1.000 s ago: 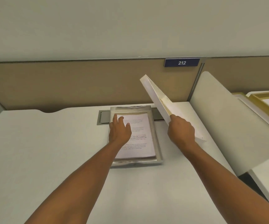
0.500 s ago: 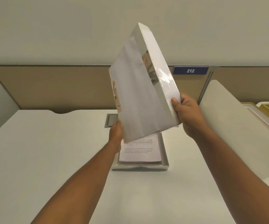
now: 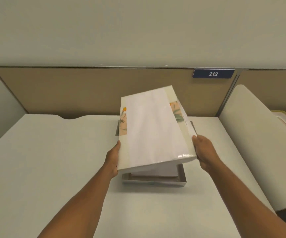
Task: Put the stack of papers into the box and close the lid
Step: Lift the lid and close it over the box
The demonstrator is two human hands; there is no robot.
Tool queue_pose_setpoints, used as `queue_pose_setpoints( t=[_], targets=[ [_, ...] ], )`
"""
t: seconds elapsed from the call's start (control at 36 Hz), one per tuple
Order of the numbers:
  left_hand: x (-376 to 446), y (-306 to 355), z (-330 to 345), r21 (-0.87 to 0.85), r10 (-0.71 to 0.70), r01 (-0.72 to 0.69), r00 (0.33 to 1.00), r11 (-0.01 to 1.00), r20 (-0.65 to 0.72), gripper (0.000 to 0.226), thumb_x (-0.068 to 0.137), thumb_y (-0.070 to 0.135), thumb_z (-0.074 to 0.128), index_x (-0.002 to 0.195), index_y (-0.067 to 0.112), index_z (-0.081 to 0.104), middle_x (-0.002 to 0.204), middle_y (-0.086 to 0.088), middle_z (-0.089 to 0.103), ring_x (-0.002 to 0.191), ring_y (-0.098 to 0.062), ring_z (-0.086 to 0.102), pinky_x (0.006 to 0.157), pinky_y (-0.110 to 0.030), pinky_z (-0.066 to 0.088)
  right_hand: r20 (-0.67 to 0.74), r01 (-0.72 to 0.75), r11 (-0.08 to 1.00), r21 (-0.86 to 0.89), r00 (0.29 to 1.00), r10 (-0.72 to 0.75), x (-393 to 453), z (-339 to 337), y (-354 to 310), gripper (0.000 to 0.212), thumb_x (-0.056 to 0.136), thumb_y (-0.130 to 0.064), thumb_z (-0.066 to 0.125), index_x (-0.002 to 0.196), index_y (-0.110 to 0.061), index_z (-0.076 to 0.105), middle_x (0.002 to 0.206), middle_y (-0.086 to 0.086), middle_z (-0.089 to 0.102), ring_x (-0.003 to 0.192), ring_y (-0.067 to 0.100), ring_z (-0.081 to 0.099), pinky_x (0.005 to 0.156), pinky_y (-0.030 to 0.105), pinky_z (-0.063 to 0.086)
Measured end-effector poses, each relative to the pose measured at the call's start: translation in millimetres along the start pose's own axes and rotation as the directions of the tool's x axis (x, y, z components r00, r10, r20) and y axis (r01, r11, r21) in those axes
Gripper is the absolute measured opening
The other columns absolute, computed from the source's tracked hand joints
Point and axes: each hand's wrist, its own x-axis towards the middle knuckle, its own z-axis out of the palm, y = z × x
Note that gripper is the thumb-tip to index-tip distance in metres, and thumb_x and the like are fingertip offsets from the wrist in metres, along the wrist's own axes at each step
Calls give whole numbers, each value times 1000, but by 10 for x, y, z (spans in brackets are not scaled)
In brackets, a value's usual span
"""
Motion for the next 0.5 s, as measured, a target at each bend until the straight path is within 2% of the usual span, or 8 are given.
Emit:
queue_pose_setpoints(
  t=[0.06, 0.17, 0.22, 0.33, 0.42, 0.5],
  targets=[
    [65, -16, -20, 68, 3, -2, 1000, 998, -26, 37, 94, 57, 53, 97, 23, 69, 102, -8, 75, 91, -31, 70, 75, -39, 56, -7, -58, 998, -11, 998, 58, 33, 12, 211, 35, 104, -29, 40, 120, -5, 60, 113, 16, 67, 97, 29, 65, 77, 37, 52],
    [158, -20, 20, 191, 17, 0, 996, 982, -91, 42, 92, 60, 54, 95, 20, 67, 96, -7, 74, 84, -27, 68, 65, -33, 50, 40, -144, 988, 50, 989, 143, 50, 28, 495, 36, 105, -29, 37, 113, -2, 59, 106, 17, 67, 83, 22, 61, 65, 31, 48],
    [221, -18, 60, 226, 45, -17, 992, 974, -116, 40, 92, 59, 54, 90, 21, 66, 94, -6, 72, 81, -25, 66, 63, -32, 49, 67, -183, 977, 113, 982, 176, 62, 38, 573, 40, 106, -36, 37, 111, -4, 61, 105, 16, 69, 85, 23, 62, 67, 32, 48],
    [353, -13, 127, 284, 79, -35, 987, 958, -144, 39, 93, 57, 54, 87, 20, 64, 89, -4, 69, 78, -23, 64, 62, -31, 47, 145, -257, 944, 209, 962, 230, 118, 62, 645, 45, 98, -56, 39, 112, -22, 64, 103, 3, 74, 95, 23, 68, 68, 32, 54],
    [452, -10, 125, 320, 94, -33, 980, 947, -177, 39, 93, 56, 54, 83, 20, 63, 84, -2, 68, 74, -20, 62, 57, -28, 43, 183, -216, 966, 143, 965, 189, 204, 74, 707, 43, 95, -52, 54, 118, -18, 65, 111, 6, 72, 98, 23, 65, 74, 34, 54],
    [548, -31, 123, 363, 102, -27, 976, 931, -191, 40, 95, 56, 52, 79, 20, 61, 82, 0, 67, 72, -19, 61, 55, -28, 42, 149, -180, 983, 44, 974, 171, 288, 105, 784, 43, 93, -44, 61, 122, -12, 63, 116, 10, 68, 108, 28, 62, 91, 48, 52]
  ],
)
